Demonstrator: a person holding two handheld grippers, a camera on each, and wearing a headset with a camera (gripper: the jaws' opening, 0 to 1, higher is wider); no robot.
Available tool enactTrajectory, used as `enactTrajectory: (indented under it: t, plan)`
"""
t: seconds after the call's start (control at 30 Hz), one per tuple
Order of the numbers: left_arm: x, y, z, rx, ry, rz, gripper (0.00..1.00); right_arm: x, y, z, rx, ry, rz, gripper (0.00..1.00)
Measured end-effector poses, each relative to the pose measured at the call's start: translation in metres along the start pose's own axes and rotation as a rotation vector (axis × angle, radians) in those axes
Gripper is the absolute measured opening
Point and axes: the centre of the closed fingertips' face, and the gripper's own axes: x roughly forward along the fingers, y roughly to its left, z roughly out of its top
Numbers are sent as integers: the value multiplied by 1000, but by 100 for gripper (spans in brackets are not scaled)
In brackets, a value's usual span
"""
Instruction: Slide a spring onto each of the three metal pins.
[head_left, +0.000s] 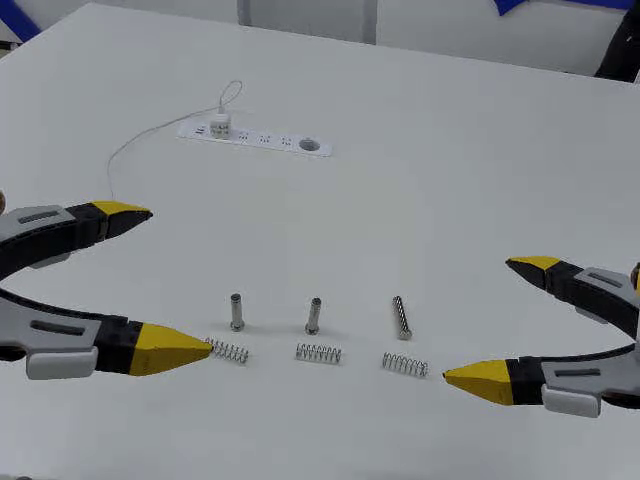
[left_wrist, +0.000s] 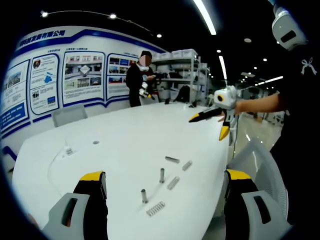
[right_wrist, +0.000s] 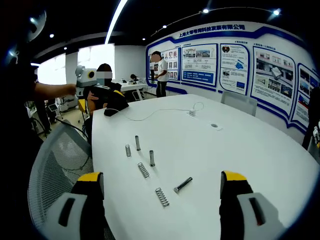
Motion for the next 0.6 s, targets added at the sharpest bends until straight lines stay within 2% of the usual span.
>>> enactTrajectory:
  t: [0.13, 0.27, 0.33, 0.47, 0.6]
  plan:
    - [2, -1, -1, -3, 5, -7, 100, -1, 2, -2, -4, 7, 0, 99]
    - [1, 0, 13, -33, -69, -3, 100, -4, -3, -4, -8, 6, -30, 99]
    - [1, 1, 15, -39, -77, -3, 100, -6, -4, -3, 3, -4, -31, 99]
    - [0, 2, 11, -38, -62, 4, 100, -5, -5, -2, -7, -4, -39, 99]
    - [-2, 3, 17, -58, -103, 14, 100, -3, -7, -3, -14, 1, -59, 98]
